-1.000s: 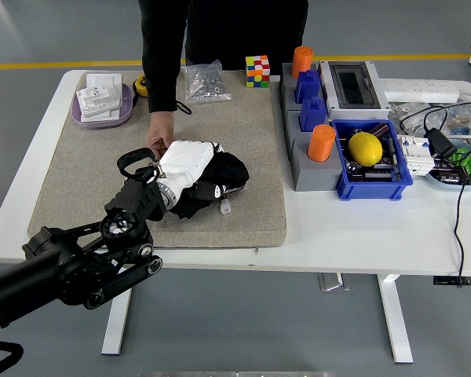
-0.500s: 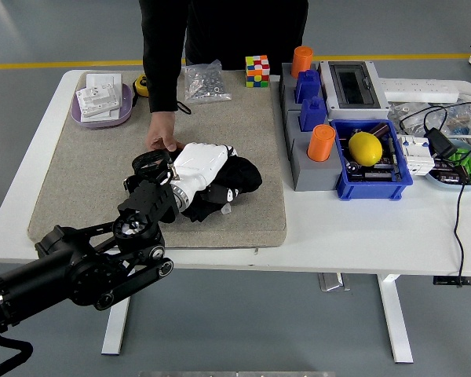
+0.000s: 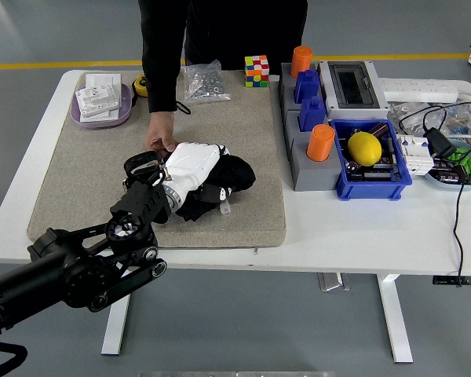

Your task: Pick the rag up,wipe the panel,place it on the desk

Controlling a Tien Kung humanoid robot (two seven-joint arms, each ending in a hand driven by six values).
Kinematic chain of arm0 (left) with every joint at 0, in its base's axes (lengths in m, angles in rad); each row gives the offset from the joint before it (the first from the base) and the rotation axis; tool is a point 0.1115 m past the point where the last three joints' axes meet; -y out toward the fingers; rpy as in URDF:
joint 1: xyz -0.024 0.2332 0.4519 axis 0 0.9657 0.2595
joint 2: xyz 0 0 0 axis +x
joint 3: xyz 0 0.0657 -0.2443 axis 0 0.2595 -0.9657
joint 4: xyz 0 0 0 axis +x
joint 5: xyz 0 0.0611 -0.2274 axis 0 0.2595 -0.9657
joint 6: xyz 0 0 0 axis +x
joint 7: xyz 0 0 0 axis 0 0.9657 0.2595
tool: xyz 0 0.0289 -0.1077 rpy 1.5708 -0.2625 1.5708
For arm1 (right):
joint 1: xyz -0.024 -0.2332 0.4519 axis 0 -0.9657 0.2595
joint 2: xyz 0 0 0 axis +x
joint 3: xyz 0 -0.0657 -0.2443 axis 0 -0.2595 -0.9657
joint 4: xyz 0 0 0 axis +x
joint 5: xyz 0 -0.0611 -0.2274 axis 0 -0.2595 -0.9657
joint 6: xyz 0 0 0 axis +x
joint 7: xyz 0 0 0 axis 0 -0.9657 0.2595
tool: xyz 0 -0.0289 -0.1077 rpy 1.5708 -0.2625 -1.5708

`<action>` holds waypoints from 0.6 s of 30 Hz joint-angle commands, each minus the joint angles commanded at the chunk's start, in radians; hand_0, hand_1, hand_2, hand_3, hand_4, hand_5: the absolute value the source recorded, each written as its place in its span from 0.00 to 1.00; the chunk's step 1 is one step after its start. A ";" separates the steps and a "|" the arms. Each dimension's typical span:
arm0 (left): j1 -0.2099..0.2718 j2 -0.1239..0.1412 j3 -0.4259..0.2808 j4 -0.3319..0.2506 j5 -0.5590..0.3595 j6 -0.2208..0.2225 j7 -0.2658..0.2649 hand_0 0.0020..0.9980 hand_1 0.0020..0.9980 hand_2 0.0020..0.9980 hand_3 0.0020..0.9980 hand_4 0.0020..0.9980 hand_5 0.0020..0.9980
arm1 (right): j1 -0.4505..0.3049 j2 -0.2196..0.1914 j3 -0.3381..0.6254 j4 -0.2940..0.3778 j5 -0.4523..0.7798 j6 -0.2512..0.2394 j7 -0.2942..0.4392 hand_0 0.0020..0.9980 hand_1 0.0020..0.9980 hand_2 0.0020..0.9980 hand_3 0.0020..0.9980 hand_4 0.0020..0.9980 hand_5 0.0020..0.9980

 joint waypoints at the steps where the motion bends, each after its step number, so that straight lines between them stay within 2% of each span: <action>1: 0.006 0.007 -0.006 -0.008 0.005 -0.001 0.001 0.23 0.11 0.45 0.35 0.07 0.00 | -0.001 0.000 0.001 0.000 0.000 -0.001 0.000 0.69 0.46 0.64 0.62 1.00 0.71; 13: 0.070 0.081 -0.054 -0.112 0.050 -0.015 0.011 0.23 0.11 0.46 0.35 0.08 0.00 | -0.009 0.001 0.010 -0.001 -0.001 -0.002 0.002 0.69 0.46 0.64 0.62 1.00 0.70; 18: 0.091 0.106 -0.074 -0.136 0.062 -0.014 0.011 0.23 0.11 0.46 0.35 0.08 0.00 | -0.011 0.002 0.012 -0.002 -0.002 -0.002 0.002 0.69 0.46 0.64 0.62 1.00 0.70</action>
